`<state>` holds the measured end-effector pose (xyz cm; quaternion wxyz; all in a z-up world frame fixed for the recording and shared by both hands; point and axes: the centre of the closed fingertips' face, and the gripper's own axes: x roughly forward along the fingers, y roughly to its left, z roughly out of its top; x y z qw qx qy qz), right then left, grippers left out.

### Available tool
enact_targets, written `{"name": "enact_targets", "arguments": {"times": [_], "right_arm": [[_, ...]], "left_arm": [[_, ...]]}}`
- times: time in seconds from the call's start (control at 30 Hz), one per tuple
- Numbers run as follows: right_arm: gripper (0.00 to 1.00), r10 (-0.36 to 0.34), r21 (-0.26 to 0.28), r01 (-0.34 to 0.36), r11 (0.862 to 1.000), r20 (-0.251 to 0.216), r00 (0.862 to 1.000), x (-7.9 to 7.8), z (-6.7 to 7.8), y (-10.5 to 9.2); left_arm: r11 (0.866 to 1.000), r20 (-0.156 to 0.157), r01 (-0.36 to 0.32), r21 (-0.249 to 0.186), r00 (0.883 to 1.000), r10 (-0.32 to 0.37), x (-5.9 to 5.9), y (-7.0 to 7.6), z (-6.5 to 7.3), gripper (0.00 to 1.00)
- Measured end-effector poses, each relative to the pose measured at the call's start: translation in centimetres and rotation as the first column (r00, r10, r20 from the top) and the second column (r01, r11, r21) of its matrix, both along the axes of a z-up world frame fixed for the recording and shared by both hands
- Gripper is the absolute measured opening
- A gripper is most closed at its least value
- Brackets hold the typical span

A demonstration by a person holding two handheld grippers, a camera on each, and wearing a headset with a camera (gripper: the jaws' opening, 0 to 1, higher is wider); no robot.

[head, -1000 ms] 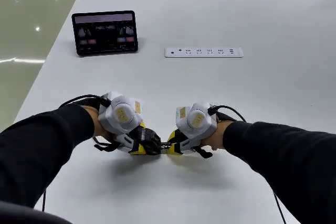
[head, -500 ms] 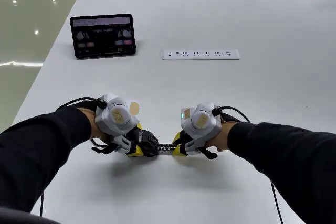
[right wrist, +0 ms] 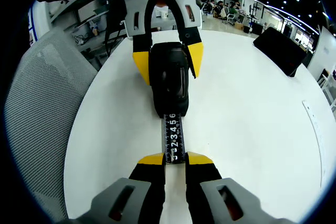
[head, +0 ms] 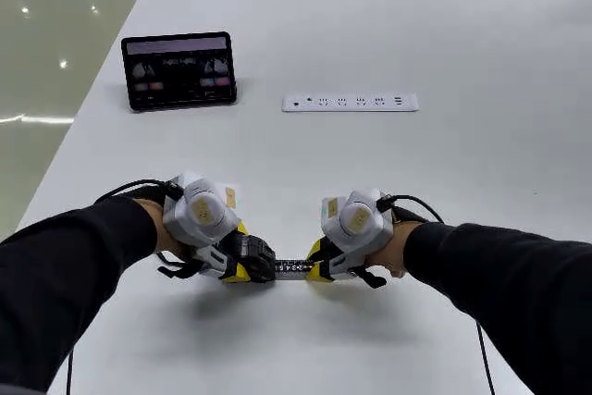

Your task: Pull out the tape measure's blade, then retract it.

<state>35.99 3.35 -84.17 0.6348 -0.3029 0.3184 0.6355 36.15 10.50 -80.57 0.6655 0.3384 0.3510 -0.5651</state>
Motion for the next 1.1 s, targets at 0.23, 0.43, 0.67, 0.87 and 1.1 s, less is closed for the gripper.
{"name": "enact_targets", "arguments": {"times": [0.23, 0.43, 0.67, 0.87, 1.1], "right_arm": [[0.08, -0.009, -0.010, 0.009, 1.000, 0.001, 1.000, 0.2, 0.0, -0.8], [0.08, -0.020, -0.014, 0.020, 1.000, -0.003, 1.000, 0.2, 0.0, -1.3], [0.08, -0.021, -0.024, 0.021, 0.999, -0.002, 1.000, 0.2, 0.1, -1.7], [0.08, -0.023, -0.030, 0.023, 0.999, -0.004, 1.000, 0.3, 0.1, -2.1], [0.08, -0.030, -0.036, 0.030, 0.999, -0.007, 1.000, 0.4, 0.1, -2.8]], "left_arm": [[1.000, 0.001, -0.006, -0.001, 1.000, 0.006, 0.0, 0.1, 0.0, 0.33], [1.000, 0.003, -0.007, -0.001, 1.000, 0.007, 0.0, 0.1, -0.1, 0.33], [1.000, 0.003, -0.009, -0.003, 1.000, 0.009, 0.1, 0.1, -0.1, 0.33], [1.000, 0.003, -0.012, -0.002, 1.000, 0.012, 0.0, 0.1, -0.1, 0.33], [1.000, 0.006, -0.016, -0.003, 1.000, 0.016, 0.0, 0.1, -0.1, 0.33]]}}
